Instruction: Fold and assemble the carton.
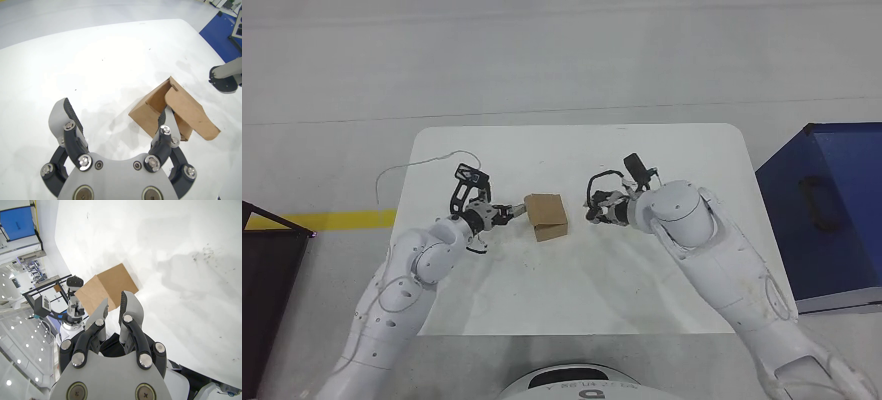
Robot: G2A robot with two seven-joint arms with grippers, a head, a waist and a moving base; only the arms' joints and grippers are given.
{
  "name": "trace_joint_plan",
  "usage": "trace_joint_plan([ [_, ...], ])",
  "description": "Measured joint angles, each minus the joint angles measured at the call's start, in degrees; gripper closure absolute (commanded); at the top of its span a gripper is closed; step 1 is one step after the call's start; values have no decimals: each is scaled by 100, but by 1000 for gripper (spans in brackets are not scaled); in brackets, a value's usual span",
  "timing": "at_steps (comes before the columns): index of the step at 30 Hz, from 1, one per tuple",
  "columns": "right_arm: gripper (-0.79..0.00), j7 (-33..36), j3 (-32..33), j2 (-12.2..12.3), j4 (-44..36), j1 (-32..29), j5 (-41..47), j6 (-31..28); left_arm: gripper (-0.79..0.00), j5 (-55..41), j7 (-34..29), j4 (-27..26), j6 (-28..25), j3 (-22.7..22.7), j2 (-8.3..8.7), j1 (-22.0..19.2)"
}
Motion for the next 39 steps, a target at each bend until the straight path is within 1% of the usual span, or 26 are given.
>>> trace_joint_plan([
  [3, -172, -391, -209, -97, 242, 144, 76, -18, -785, 117, -64, -115, 145, -97, 21, 88],
  [5, -163, -538, -329, -155, 381, 231, 167, -46, -785, 440, -68, -167, 369, -90, 29, 107],
  [7, -166, -627, -439, -198, 498, 310, 201, -43, -785, 1023, -64, -211, 646, 50, 25, 112],
  [9, -166, -650, -516, -225, 569, 367, 223, -36, -785, 1334, -46, -229, 809, 215, 1, 84],
  [12, -163, -623, -631, -255, 657, 443, 232, -16, -785, 1658, -39, -148, 1003, 506, -55, -82],
  [16, -163, -529, -754, -273, 738, 529, 190, 8, -785, 1859, -41, 199, 1137, 946, -166, -460],
  [22, -163, -365, -604, -223, 605, 444, 245, 26, -785, 1769, 88, 726, 1067, 1464, -340, -979],
  [26, -166, -262, -355, -144, 428, 251, 281, -30, -785, 1521, 226, 960, 963, 1660, -437, -1197],
  [30, -172, -324, -87, -82, 234, -18, 355, -171, -785, 1433, 336, 1171, 981, 1632, -469, -1309],
  [34, -169, -458, 95, -45, 147, -282, 405, -500, -785, 1532, 429, 1282, 1110, 1284, -402, -1229],
  [36, -179, -490, 122, -36, 133, -351, 396, -643, -785, 1521, 461, 1235, 1103, 1089, -360, -1147],
  [39, -185, -542, 176, -24, 96, -445, 399, -873, -785, 1381, 563, 1028, 1003, 791, -305, -983],
])
